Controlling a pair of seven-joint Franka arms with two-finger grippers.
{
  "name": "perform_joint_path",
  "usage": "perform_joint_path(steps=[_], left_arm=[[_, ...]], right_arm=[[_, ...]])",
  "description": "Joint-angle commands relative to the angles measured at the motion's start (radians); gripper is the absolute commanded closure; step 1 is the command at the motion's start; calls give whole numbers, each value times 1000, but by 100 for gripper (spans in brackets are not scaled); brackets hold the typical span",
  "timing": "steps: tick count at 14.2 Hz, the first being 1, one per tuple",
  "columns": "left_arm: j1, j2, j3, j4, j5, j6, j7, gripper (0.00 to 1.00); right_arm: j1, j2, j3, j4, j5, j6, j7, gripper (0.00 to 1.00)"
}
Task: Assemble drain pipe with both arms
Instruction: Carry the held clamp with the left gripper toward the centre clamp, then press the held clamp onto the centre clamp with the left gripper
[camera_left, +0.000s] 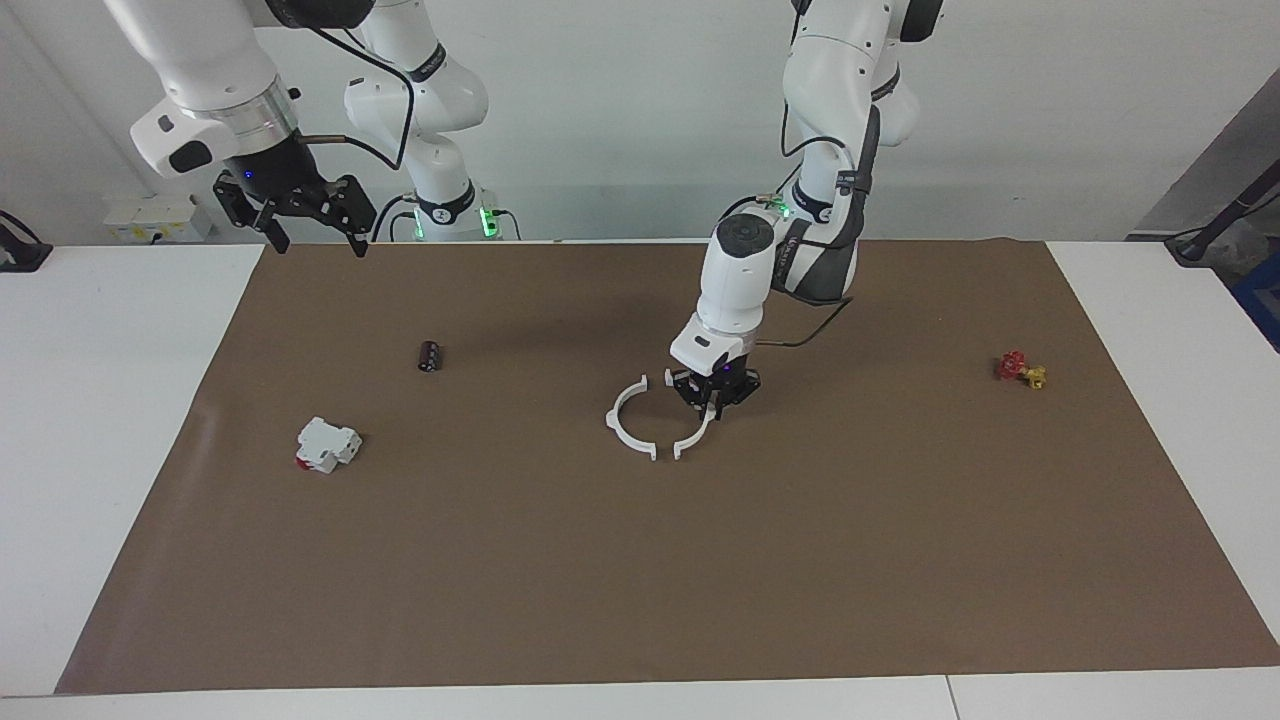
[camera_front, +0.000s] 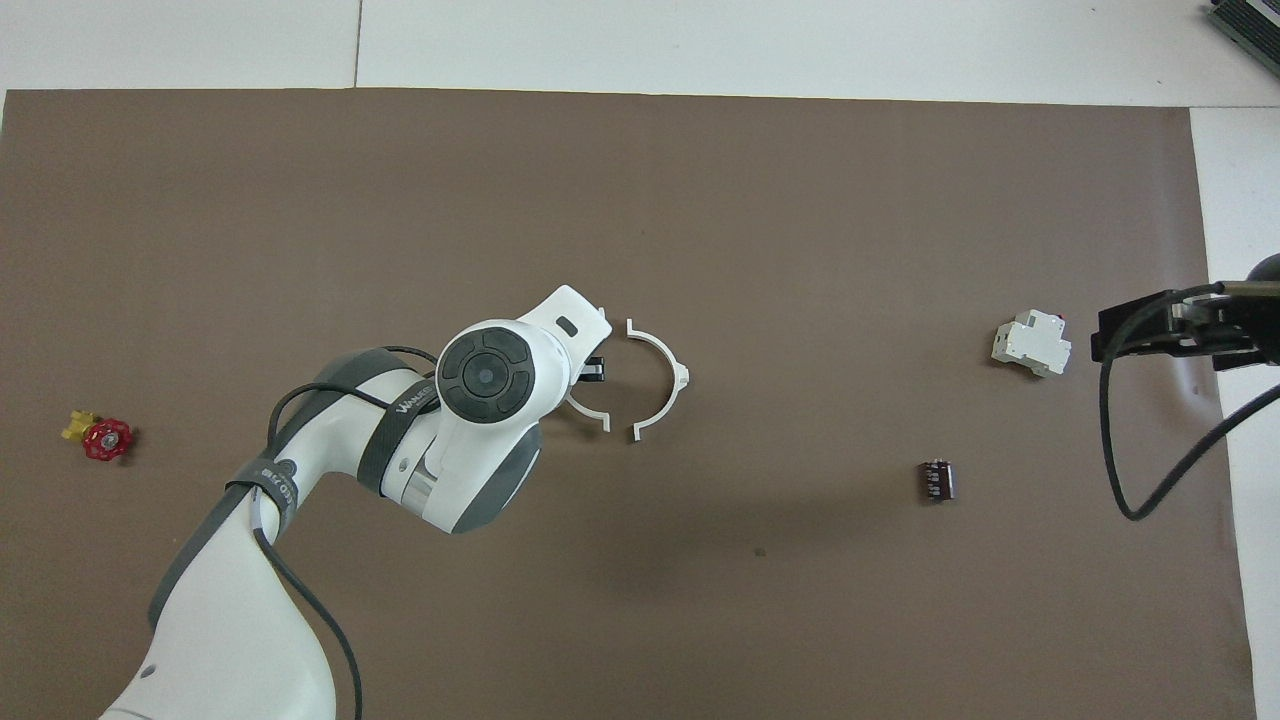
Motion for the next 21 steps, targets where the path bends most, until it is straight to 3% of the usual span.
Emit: perform_joint_path(steps=[1, 5, 21], left_arm=[[-20, 20, 18, -7, 31, 55, -24, 100], [-23, 34, 15, -17, 32, 107, -24, 100], [-61, 26, 16, -47, 32, 96, -39, 100]], right_arm=[[-4, -10, -1, -4, 21, -13, -26, 0], [-4, -10, -1, -4, 21, -13, -26, 0], [-4, -10, -1, -4, 21, -13, -26, 0]])
